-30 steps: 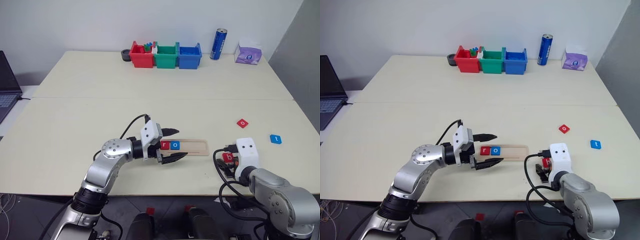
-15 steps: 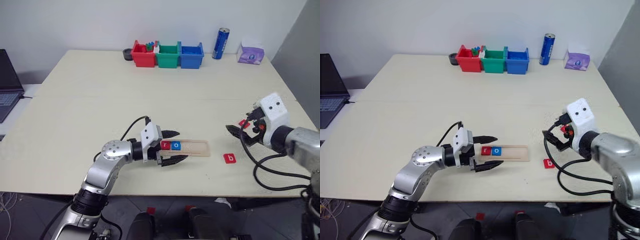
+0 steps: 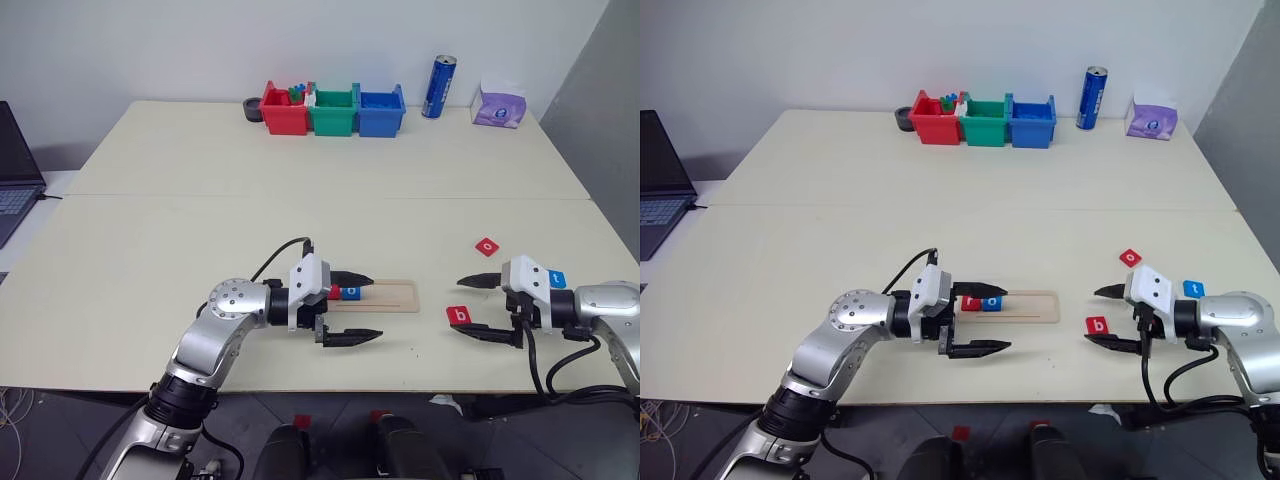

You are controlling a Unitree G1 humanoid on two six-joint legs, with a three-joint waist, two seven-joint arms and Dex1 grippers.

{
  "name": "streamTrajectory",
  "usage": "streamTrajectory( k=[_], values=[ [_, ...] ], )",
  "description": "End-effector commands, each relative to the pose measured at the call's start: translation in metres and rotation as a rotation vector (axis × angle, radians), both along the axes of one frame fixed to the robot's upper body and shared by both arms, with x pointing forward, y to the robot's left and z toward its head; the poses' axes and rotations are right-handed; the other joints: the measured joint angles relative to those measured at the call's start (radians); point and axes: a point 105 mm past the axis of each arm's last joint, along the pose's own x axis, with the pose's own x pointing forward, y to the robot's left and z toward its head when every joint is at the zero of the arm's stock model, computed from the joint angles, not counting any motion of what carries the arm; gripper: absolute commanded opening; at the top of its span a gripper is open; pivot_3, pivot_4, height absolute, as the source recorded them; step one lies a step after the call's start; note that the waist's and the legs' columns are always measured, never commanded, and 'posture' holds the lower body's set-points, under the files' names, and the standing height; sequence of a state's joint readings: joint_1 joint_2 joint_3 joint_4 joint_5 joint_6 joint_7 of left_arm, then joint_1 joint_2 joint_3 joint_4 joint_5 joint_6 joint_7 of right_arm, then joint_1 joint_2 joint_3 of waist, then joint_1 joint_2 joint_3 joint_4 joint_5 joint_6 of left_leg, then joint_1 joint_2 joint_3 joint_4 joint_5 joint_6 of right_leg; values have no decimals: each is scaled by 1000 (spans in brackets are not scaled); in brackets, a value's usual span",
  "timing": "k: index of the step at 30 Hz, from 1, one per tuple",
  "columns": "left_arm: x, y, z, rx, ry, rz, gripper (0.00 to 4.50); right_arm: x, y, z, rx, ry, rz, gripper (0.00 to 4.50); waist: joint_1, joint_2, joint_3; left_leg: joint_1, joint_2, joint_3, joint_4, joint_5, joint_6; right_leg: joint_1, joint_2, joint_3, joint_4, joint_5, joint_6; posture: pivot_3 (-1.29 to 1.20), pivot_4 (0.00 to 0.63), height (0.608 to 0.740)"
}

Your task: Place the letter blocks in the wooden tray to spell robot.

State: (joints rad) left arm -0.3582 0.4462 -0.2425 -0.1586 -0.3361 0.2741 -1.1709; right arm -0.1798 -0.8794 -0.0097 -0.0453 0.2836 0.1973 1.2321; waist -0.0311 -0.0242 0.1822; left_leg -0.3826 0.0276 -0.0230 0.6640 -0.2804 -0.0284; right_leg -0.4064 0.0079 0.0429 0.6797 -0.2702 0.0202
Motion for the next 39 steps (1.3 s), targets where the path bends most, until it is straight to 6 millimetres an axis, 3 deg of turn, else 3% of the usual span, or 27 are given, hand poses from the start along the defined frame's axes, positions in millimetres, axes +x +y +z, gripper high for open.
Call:
streamTrajectory(
  k=[1,7,24,27,34,39],
  values=[
    [-9,-4,11,-14,-41,-67,4500,2,1,-3,-28,-32,64,4470,0,0,0,0,0,0,0,0,0,0,0,0,0,0,0,0,150,740],
    [-11,-2,15,-8,-55,-87,4500,6,4,-12,-27,-27,79,4470,0,0,0,0,0,-1,0,0,0,0,0,0,0,2,-3,0,150,740],
    [-6,6,17,-1,-88,-58,4500,10,-15,-24,-74,36,55,4470,2,0,0,0,0,-1,1,0,0,0,-1,0,0,2,-4,0,150,740],
    [-6,5,17,-1,-90,-57,4500,9,-14,-25,-72,41,58,3846,2,0,0,0,0,-1,1,0,0,0,-1,0,0,2,-4,0,150,740],
    [-5,6,17,2,-95,-51,4500,12,-13,-22,-62,35,52,1443,2,0,0,0,0,-1,1,0,0,0,-1,0,1,2,-4,0,150,740],
    [-2,13,17,16,-102,-29,4500,14,-5,-13,-35,27,62,1459,1,0,0,0,0,-1,1,0,0,0,-1,0,1,2,-4,0,150,740]
  ],
)
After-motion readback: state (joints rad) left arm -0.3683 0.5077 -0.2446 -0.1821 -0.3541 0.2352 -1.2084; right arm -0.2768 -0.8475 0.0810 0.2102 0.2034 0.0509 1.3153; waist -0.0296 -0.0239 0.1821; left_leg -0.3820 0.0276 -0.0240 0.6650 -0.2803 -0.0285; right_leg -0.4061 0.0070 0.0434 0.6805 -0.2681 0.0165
